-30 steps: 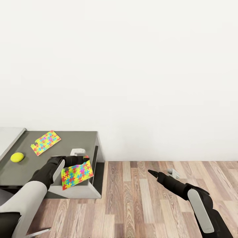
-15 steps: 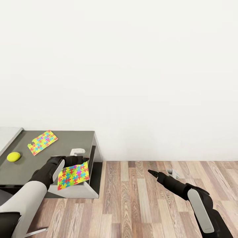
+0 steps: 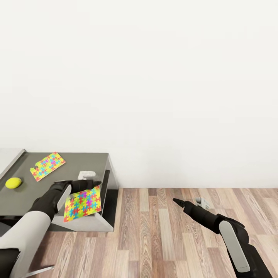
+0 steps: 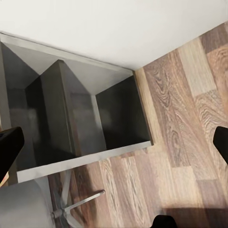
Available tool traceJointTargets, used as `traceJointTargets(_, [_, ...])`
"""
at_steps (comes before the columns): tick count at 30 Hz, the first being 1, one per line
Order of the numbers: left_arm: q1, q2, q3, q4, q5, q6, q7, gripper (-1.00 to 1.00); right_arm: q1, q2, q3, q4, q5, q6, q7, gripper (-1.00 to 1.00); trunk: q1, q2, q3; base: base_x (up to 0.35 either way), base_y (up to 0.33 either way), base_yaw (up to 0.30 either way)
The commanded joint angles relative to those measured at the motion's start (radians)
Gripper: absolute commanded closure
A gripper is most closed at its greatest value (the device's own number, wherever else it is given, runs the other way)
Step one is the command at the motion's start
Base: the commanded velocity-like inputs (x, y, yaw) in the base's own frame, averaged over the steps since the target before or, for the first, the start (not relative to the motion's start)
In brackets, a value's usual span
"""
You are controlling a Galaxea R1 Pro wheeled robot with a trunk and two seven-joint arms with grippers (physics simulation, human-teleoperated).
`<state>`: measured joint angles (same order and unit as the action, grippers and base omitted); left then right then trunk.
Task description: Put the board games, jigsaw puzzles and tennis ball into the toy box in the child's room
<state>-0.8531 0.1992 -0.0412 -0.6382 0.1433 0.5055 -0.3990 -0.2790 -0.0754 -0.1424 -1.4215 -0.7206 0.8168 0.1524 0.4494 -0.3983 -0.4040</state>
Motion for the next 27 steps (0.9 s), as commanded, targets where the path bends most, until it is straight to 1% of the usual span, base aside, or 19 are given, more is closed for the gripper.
traceJointTargets(1, [0.0,0.006,0.018,-0.02,0.013,0.007,0.001,-1.0,-0.001,0.0,-0.002,0.0,0.006,0.005,0.007,-1.0,0.001,-0.002,-0.002,0.0,-0.003,0.0])
traceJointTargets(4, [0.001,0.01,0.068,-0.056,0.016,0.01,-0.011,-1.0,-0.001,0.0,-0.002,0.0,0.006,0.005,0.007,-1.0,0.001,-0.002,-0.002,0.0,-0.002,0.0])
traceJointTargets(5, [0.002,0.011,0.109,-0.082,0.017,0.012,-0.026,-1.0,-0.001,0.0,-0.002,0.002,0.006,0.005,0.007,-1.0,0.001,-0.002,-0.002,0.0,0.0,0.0])
traceJointTargets(7, [0.004,0.012,0.151,-0.105,0.018,0.015,-0.046,-1.0,-0.001,0.0,-0.002,0.003,0.007,0.005,0.007,-1.0,0.001,-0.002,-0.002,0.0,0.0,0.0])
traceJointTargets(8, [0.006,0.013,0.192,-0.125,0.018,0.019,-0.069,-1.0,-0.001,0.0,-0.002,0.004,0.007,0.005,0.007,-1.0,0.001,-0.002,-0.002,0.0,0.0,0.0])
traceJointTargets(9, [0.006,0.013,0.209,-0.134,0.018,0.022,-0.081,-1.0,-0.001,0.0,-0.002,0.004,0.007,0.005,0.007,-1.0,0.001,-0.002,-0.002,0.0,0.0,0.0])
traceJointTargets(10, [0.008,0.013,0.238,-0.151,0.018,0.029,-0.105,-1.0,-0.001,0.0,-0.002,0.005,0.007,0.004,0.007,-1.0,0.001,-0.002,-0.002,0.0,0.0,0.0])
traceJointTargets(12, [0.009,0.014,0.257,-0.165,0.017,0.039,-0.13,-1.0,-0.001,0.0,-0.002,0.005,0.007,0.004,0.007,-1.0,0.001,-0.002,-0.002,0.0,0.0,0.0])
traceJointTargets(13, [0.01,0.017,0.271,-0.176,0.017,0.052,-0.157,-1.0,-0.001,0.0,-0.002,0.005,0.007,0.004,0.007,-1.0,0.001,-0.002,-0.002,0.0,0.0,0.0])
traceJointTargets(15, [0.013,0.025,0.28,-0.184,0.017,0.065,-0.189,-1.0,-0.001,0.0,-0.002,0.005,0.007,0.004,0.007,-1.0,0.001,-0.002,-0.002,0.0,0.0,0.0])
traceJointTargets(18, [0.021,0.048,0.288,-0.191,0.019,0.082,-0.254,-1.0,-0.001,0.0,-0.002,0.006,0.007,0.004,0.007,-1.0,0.001,-0.002,-0.002,0.0,0.0,0.0])
traceJointTargets(19, [0.027,0.066,0.291,-0.194,0.02,0.09,-0.313,-1.0,-0.001,0.0,-0.002,0.006,0.007,0.004,0.007,-1.0,0.001,-0.002,-0.002,0.0,0.0,0.0])
traceJointTargets(21, [0.035,0.081,0.292,-0.195,0.021,0.097,-0.384,-1.0,0.0,0.0,-0.001,0.006,0.007,0.004,0.007,-1.0,0.001,-0.002,-0.002,0.0,0.0,0.0])
traceJointTargets(23, [0.045,0.092,0.294,-0.196,0.021,0.104,-0.466,-1.0,0.0,0.001,-0.001,0.006,0.008,0.004,0.007,-1.0,0.001,-0.002,-0.002,0.0,0.0,0.0])
traceJointTargets(24, [0.057,0.099,0.295,-0.197,0.02,0.108,-0.553,-1.0,0.0,0.001,-0.001,0.006,0.008,0.003,0.007,-1.0,0.001,-0.002,-0.002,0.0,0.0,0.0])
traceJointTargets(27, [0.082,0.106,0.3,-0.197,0.019,0.112,-0.682,-1.0,0.0,0.001,0.0,0.006,0.008,0.003,0.007,-1.0,0.001,-0.002,-0.002,0.0,0.0,0.0])
